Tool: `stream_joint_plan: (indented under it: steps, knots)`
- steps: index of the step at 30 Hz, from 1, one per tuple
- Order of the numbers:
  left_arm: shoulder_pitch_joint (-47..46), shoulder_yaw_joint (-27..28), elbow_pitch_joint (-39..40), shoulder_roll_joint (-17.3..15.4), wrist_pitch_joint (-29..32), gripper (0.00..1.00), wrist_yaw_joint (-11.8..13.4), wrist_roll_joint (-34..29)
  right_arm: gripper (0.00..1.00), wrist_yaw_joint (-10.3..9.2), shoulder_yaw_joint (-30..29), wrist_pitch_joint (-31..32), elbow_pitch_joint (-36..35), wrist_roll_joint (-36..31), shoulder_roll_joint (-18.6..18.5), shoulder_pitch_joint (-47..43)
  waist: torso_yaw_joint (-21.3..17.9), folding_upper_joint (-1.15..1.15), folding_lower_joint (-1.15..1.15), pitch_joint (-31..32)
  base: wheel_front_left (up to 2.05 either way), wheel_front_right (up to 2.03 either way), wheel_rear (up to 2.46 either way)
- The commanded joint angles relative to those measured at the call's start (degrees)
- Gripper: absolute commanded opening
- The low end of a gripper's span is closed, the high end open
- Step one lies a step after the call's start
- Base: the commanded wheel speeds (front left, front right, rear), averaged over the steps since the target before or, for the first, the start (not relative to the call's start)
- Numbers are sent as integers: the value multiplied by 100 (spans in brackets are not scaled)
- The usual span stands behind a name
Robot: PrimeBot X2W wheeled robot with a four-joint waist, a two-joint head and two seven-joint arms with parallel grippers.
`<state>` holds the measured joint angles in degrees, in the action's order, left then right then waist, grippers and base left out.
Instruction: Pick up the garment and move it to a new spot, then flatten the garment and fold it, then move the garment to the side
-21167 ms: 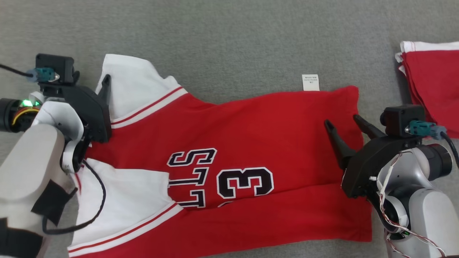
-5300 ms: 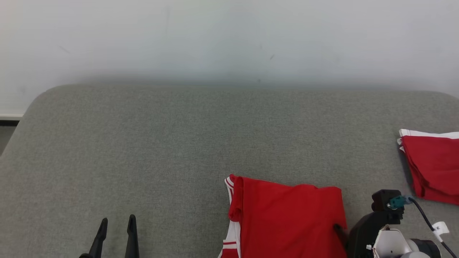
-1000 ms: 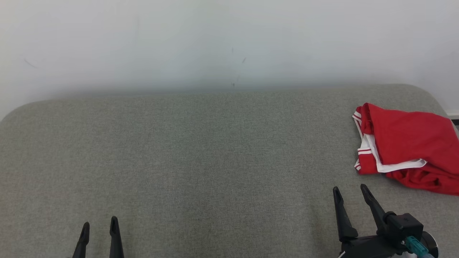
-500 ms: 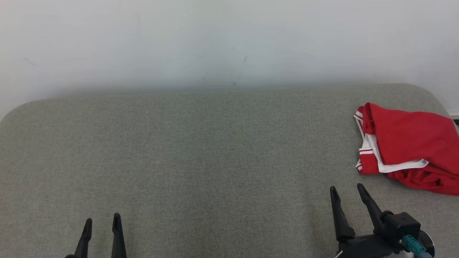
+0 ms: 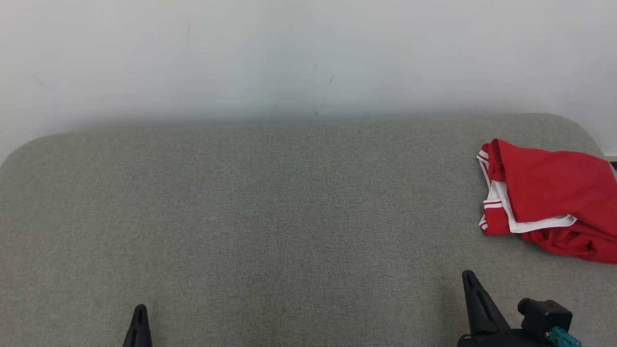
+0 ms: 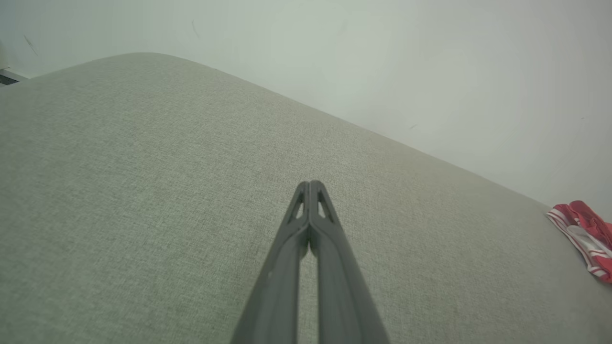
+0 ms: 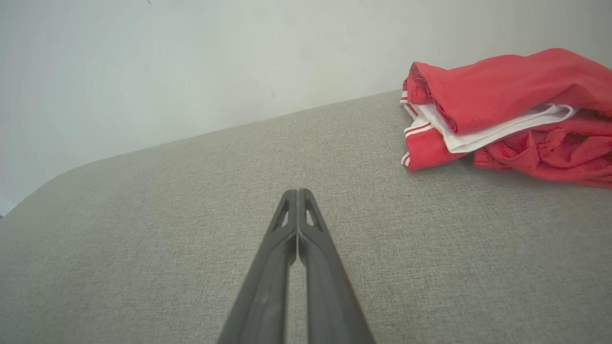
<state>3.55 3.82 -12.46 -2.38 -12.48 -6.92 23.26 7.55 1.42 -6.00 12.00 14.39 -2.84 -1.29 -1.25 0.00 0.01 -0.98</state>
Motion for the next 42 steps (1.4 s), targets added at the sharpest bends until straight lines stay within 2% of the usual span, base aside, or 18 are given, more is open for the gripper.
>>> stream_joint_plan:
  steps: [1, 18, 42]
  knots:
    - [-124, 26, 60, -25, 45, 0, -7, 254, 0, -1, -32, 29, -76, 286, -19, 132, 2, 0, 0, 1, 0, 0, 0]
    - [-374, 92, -9, -35, 495, 0, -19, 1851, 0, -2, -179, 285, 6, 2117, -45, 318, 21, 0, 0, 12, 0, 0, 0]
    - [-619, 160, -96, -45, 963, 0, -36, 3471, 0, -5, -346, 560, 85, 3965, -57, 494, 45, 0, 0, 27, 0, 0, 0]
